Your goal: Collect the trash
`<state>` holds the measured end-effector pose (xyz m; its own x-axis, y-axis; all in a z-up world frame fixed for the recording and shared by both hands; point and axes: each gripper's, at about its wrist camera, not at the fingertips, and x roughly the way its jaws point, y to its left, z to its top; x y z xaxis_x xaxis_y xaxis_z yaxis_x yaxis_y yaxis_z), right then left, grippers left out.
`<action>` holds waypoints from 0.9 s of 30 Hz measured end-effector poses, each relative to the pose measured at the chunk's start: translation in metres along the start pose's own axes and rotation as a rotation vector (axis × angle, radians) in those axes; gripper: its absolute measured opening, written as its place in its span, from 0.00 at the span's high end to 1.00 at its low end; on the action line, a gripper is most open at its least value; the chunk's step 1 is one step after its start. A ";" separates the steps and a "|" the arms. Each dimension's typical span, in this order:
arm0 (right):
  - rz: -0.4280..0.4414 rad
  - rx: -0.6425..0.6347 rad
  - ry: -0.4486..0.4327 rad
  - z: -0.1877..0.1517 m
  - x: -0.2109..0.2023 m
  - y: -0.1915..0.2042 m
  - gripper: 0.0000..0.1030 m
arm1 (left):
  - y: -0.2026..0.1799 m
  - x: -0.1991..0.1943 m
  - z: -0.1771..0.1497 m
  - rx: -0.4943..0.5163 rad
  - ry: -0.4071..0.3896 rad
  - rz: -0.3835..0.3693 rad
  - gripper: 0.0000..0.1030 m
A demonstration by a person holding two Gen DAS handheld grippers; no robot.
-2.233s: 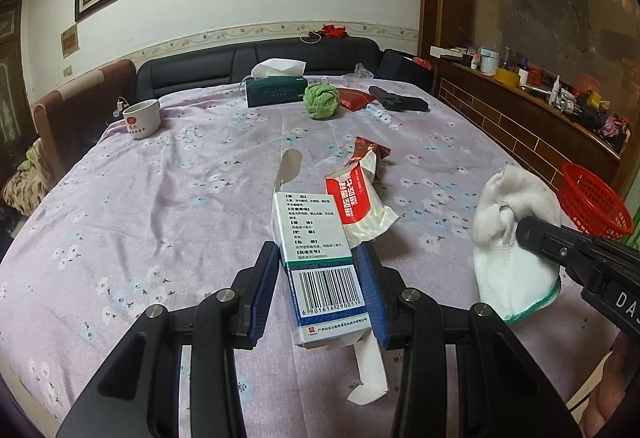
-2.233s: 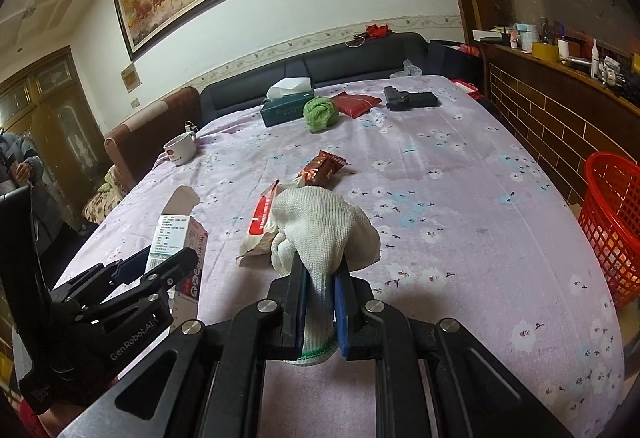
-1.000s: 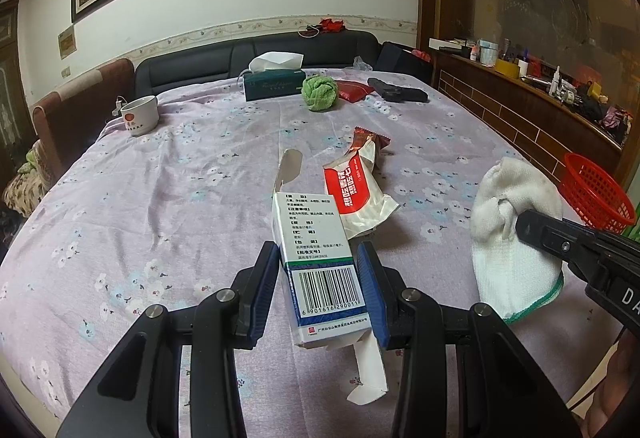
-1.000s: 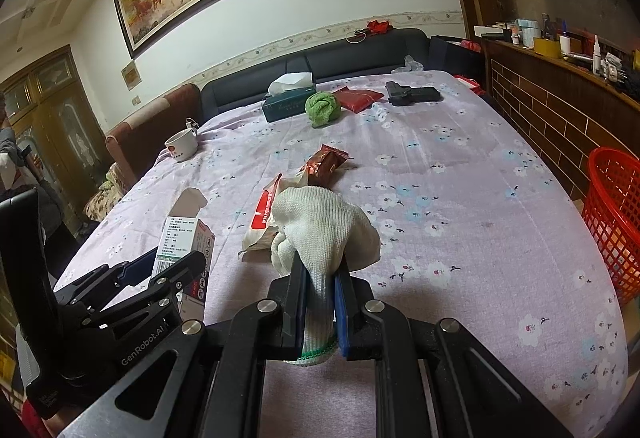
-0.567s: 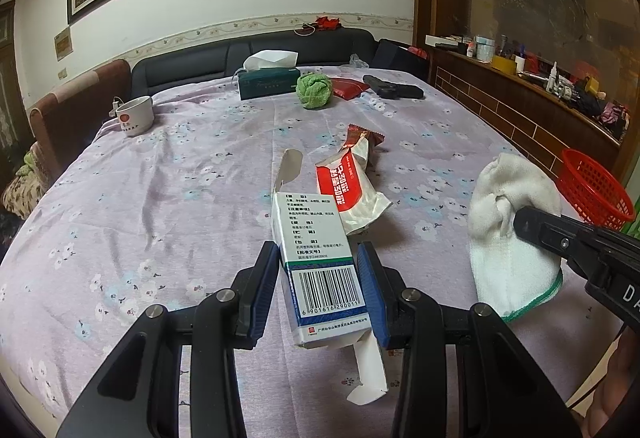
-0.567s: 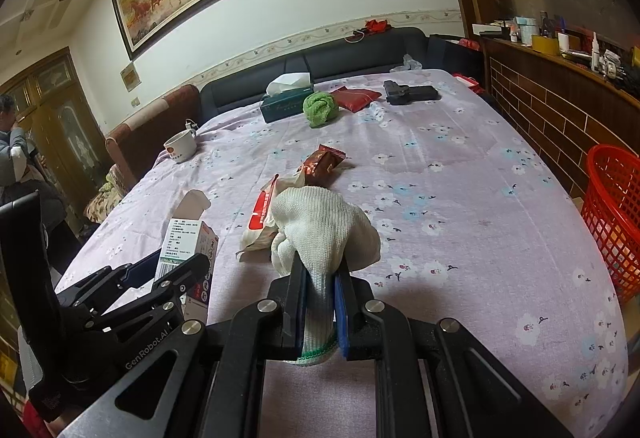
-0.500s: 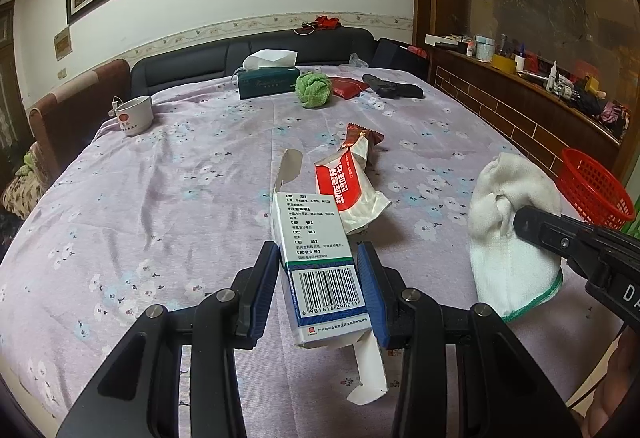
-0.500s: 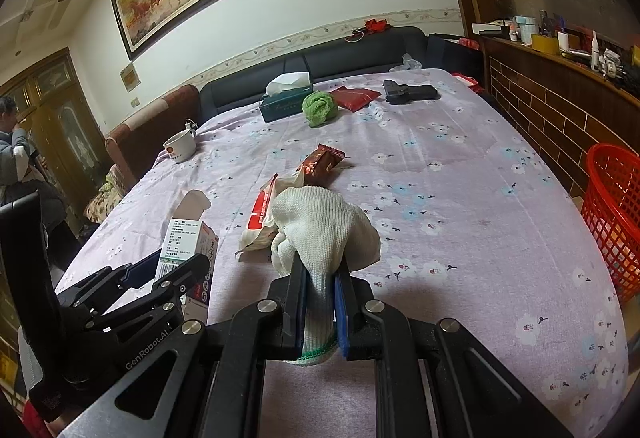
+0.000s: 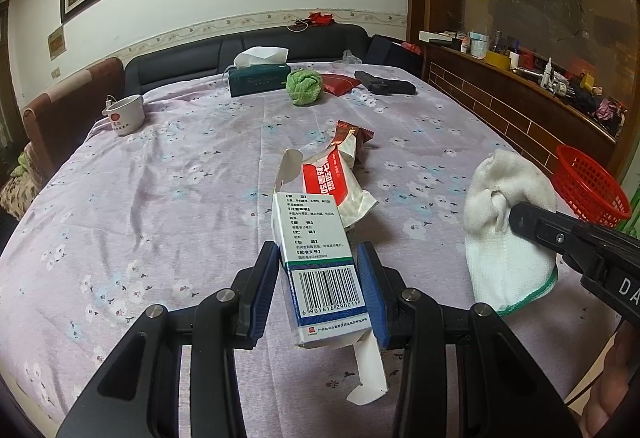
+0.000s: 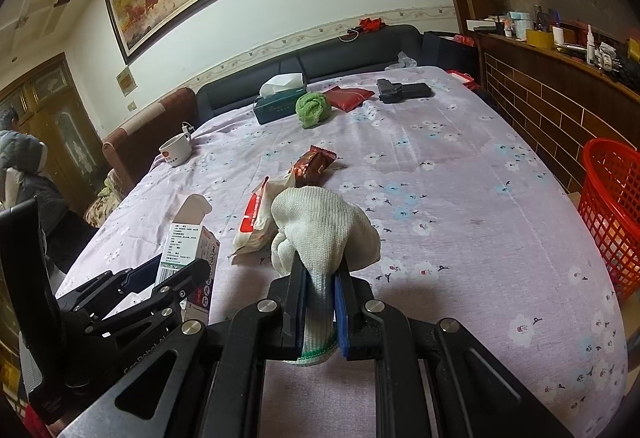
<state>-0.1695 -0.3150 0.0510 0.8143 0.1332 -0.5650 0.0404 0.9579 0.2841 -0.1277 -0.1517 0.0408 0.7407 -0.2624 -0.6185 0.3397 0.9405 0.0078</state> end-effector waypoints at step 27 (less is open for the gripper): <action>0.002 -0.029 0.018 -0.002 0.006 0.012 0.87 | 0.014 -0.005 -0.002 -0.037 -0.009 -0.007 0.62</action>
<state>-0.1649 -0.3021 0.0494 0.8038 0.1395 -0.5784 0.0216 0.9646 0.2628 -0.1274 -0.1364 0.0429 0.7435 -0.2710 -0.6114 0.3237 0.9458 -0.0255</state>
